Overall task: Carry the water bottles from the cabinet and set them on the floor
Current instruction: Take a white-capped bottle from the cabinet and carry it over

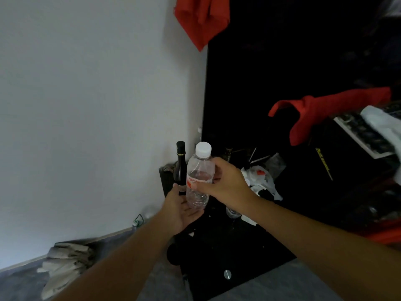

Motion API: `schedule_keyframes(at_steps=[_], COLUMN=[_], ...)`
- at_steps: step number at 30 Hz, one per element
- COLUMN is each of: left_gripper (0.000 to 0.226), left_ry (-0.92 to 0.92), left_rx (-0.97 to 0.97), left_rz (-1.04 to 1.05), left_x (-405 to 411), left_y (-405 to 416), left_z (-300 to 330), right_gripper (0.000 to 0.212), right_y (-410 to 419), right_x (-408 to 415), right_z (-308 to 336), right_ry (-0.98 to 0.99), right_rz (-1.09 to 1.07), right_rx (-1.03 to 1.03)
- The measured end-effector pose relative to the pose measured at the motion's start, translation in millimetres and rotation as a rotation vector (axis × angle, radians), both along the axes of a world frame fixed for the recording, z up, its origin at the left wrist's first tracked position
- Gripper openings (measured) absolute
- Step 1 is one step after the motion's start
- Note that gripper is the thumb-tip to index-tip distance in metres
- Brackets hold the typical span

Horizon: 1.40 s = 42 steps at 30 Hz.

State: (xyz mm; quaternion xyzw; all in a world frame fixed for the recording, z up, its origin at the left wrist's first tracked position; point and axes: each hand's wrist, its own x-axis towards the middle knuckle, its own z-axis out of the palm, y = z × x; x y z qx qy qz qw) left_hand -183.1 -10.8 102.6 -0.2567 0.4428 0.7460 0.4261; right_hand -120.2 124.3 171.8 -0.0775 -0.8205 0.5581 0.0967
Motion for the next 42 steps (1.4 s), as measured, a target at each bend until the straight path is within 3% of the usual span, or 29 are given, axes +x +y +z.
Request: schedule_keyframes(at_steps=[12, 24, 35, 42], left_gripper=[0.071, 0.077, 0.08, 0.073], left_ry=[0.015, 0.032, 0.055, 0.061], left_rx=[0.035, 0.048, 0.031, 0.042], left_rz=[0.027, 0.106, 0.344, 0.623], left_x=[-20, -26, 13, 57], left_y=[-50, -137, -229, -312], left_z=[22, 30, 32, 34], right_gripper=[0.05, 0.057, 0.055, 0.056], right_y=[-47, -130, -208, -293], right_x=[-20, -40, -48, -36], right_z=[25, 39, 37, 46], right_ry=[0.032, 0.017, 0.058, 0.087], right_rz=[0.028, 0.146, 0.447, 0.675], right_rx=[0.048, 0.068, 0.135, 0.17])
